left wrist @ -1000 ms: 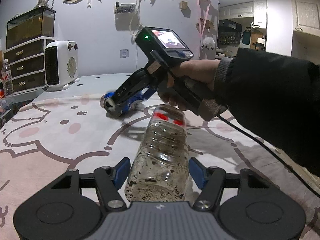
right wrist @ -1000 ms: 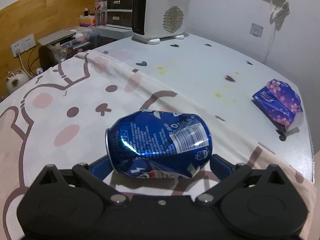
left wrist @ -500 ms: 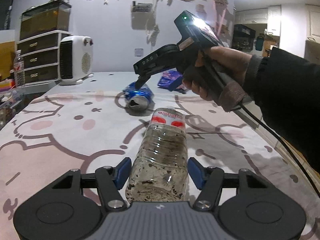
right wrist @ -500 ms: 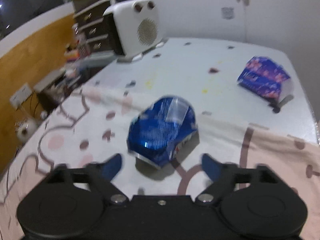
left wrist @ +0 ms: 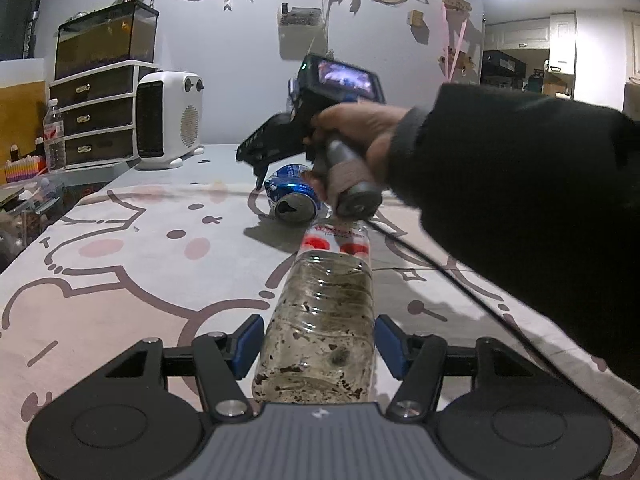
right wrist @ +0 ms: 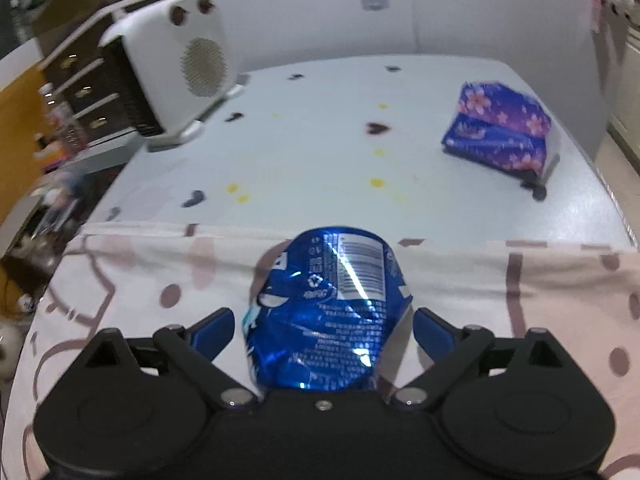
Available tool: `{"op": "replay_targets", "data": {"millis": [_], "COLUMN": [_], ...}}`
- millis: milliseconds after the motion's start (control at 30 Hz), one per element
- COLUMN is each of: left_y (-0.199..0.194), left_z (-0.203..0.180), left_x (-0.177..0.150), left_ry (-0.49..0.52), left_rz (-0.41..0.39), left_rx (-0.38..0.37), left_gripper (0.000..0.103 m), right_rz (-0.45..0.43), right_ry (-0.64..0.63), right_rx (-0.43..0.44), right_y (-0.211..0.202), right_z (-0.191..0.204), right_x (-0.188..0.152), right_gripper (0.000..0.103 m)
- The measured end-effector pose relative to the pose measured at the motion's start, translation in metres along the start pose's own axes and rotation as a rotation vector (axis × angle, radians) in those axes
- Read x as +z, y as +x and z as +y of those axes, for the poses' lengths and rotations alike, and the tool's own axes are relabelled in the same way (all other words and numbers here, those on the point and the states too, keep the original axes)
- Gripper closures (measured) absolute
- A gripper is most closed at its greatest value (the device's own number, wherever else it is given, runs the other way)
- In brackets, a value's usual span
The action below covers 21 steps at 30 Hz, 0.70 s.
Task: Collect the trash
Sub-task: 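Grasp the crushed blue Pepsi can with the right tool while the left tool holds the bottle, then carry the water bottle and blue can with both tools over the yellow bin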
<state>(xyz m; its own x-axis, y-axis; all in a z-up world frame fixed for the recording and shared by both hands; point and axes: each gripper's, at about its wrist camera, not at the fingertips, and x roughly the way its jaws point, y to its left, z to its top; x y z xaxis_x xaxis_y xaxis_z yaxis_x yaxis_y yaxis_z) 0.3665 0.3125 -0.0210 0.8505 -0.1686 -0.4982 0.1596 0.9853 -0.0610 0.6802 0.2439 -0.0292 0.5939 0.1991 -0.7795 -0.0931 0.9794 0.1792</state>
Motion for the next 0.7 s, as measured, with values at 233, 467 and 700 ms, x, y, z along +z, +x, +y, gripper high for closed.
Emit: {"op": "replay_targets", "data": {"millis": [233, 467, 700], "left_y": [0.001, 0.001, 0.001], "left_z": [0.005, 0.004, 0.004], "left_x": [0.000, 0.000, 0.000], "left_ry": [-0.035, -0.040, -0.035], "left_rz": [-0.001, -0.002, -0.004], "left_rx": [-0.005, 0.002, 0.009], "left_gripper": [0.042, 0.043, 0.043], "right_rz": [-0.004, -0.056, -0.088], "right_ry": [-0.055, -0.083, -0.129], "right_rx": [0.045, 0.110, 0.160], "right_y": [-0.007, -0.076, -0.153], "right_z": [-0.017, -0.069, -0.117], "right_x": [-0.006, -0.021, -0.061], "right_gripper": [0.015, 0.022, 0.023]}}
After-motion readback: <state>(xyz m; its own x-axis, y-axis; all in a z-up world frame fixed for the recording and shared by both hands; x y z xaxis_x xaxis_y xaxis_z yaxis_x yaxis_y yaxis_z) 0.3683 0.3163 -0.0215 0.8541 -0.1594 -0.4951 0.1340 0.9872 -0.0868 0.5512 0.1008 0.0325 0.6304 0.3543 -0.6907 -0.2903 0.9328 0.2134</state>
